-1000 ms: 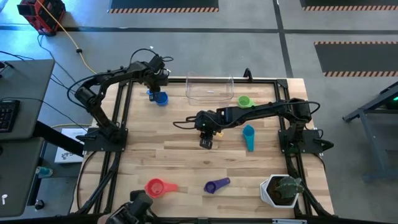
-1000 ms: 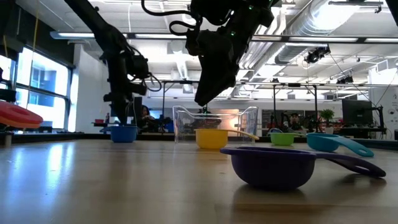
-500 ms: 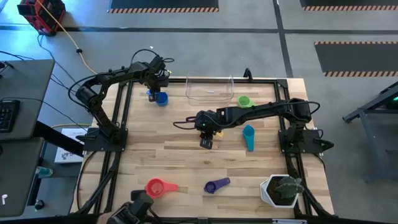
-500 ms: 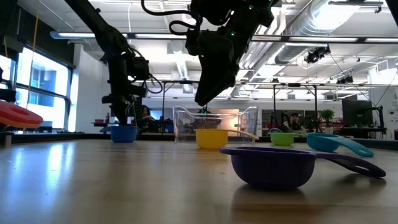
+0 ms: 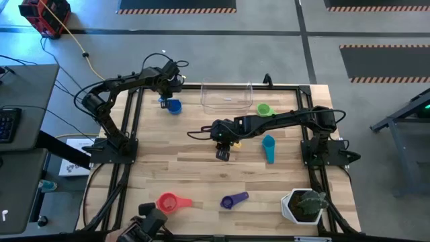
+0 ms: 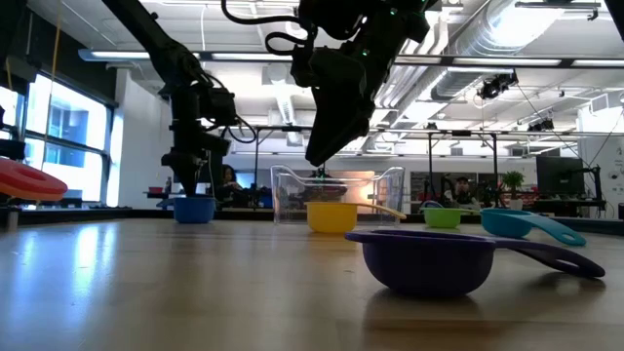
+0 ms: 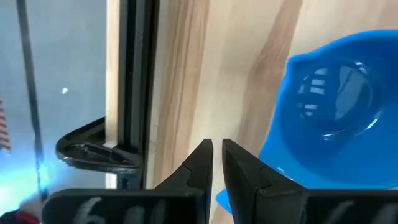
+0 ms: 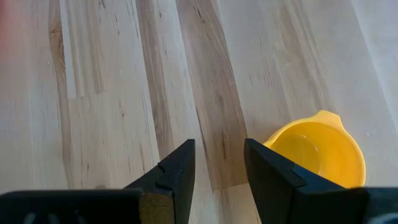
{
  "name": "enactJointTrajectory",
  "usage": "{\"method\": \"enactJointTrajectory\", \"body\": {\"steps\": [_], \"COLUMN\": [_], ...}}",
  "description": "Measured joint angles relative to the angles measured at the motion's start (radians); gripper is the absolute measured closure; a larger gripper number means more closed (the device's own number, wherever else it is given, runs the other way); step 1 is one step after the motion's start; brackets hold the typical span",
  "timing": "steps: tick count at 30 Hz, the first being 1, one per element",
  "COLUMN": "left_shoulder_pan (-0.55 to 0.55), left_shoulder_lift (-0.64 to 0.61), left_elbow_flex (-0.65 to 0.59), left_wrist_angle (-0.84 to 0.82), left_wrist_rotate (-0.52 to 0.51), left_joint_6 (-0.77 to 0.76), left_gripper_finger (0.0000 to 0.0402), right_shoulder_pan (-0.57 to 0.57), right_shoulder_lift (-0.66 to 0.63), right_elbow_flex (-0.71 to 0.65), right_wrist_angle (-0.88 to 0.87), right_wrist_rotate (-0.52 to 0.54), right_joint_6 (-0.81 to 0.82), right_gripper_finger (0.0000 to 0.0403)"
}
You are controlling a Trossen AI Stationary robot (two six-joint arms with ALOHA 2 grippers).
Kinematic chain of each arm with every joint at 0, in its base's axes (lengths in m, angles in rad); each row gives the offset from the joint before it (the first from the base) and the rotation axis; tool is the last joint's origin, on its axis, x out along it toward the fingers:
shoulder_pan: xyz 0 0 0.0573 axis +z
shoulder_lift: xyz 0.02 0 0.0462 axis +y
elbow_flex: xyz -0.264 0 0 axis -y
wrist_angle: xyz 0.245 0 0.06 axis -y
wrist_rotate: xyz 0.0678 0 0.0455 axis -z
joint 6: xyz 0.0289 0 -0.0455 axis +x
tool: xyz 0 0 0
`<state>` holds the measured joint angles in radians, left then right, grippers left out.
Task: Nest measuring cups in basket
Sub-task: Stack the blue measuring cup into the red measuring cup
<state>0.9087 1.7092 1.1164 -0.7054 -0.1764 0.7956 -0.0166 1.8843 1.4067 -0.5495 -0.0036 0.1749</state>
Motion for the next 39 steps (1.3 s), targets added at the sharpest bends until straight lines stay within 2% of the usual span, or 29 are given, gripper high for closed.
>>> {"method": "enactJointTrajectory", "body": {"steps": [9, 12, 17, 39], "left_shoulder_pan": [-0.001, -0.002, -0.003, -0.003], "left_shoulder_lift": [0.0, 0.0, 0.0, -0.01], "left_elbow_flex": [0.0, 0.0, 0.0, 0.024], "left_wrist_angle": [0.053, 0.069, 0.032, -0.05], "left_wrist_rotate": [-0.027, 0.028, 0.185, 0.228], "left_joint_6": [-0.032, -0.059, -0.062, -0.07], "left_gripper_finger": [0.0331, 0.032, 0.0321, 0.0323], "right_shoulder_pan": [0.0, 0.0, 0.0, 0.0], "right_shoulder_lift": [0.0, 0.0, 0.0, 0.0], "right_elbow_flex": [0.0, 0.0, 0.0, 0.0], "right_wrist_angle": [0.0, 0.0, -0.002, -0.011], "right_wrist_rotate": [0.0, 0.0, 0.0, 0.0], "right_joint_6": [0.0, 0.0, 0.002, 0.003], "right_gripper_finger": [0.0273, 0.0273, 0.0273, 0.0273]}}
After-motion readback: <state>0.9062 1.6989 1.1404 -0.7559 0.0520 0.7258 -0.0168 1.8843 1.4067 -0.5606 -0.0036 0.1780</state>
